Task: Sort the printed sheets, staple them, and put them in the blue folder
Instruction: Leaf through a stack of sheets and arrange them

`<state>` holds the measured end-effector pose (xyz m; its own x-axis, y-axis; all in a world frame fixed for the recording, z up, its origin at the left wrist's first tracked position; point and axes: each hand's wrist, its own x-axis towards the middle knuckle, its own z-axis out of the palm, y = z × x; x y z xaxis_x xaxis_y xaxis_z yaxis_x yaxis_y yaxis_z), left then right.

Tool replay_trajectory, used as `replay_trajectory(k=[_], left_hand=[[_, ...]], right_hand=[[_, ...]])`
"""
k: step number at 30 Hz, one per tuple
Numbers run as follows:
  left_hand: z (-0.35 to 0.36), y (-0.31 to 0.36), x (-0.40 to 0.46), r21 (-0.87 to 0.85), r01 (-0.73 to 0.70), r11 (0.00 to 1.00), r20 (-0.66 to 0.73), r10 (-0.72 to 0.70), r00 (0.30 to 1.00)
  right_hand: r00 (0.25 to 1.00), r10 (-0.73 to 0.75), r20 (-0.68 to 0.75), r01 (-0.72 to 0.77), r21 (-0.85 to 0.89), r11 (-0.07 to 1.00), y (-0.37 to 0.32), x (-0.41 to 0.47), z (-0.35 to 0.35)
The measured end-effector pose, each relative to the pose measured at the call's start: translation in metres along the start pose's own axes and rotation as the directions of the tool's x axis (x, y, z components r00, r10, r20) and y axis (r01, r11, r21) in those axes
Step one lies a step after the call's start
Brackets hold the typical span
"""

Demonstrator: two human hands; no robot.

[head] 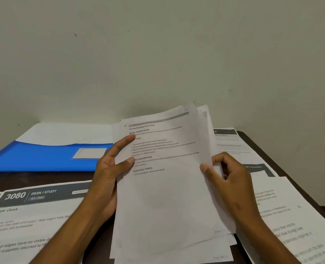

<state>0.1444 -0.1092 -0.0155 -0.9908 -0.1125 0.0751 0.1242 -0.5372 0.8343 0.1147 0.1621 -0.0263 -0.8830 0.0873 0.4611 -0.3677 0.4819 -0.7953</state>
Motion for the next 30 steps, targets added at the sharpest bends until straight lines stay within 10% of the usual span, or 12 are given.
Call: replay_trajectory(k=[14,20,26,30], left_hand=[[-0.004,0.001,0.001,0.045,-0.021,0.999,-0.023,0.022,0.999],[-0.011,0.004,0.006,0.107,-0.01,0.994,-0.134,0.025,0.991],[-0.013,0.004,0.007,0.104,0.022,0.994,-0.165,-0.004,0.986],[-0.011,0.004,0.005,0.082,0.032,0.996,-0.162,-0.018,0.987]], right_hand=[[0.985,0.012,-0.174,0.015,0.152,0.988,0.005,0.01,-0.018],[0.808,0.252,-0.533,0.021,0.454,0.891,0.012,0.03,-0.087],[0.8,0.461,-0.384,-0.06,0.713,0.699,0.05,0.03,-0.117],[0.925,0.344,-0.164,-0.154,0.665,0.731,0.013,0.033,-0.087]])
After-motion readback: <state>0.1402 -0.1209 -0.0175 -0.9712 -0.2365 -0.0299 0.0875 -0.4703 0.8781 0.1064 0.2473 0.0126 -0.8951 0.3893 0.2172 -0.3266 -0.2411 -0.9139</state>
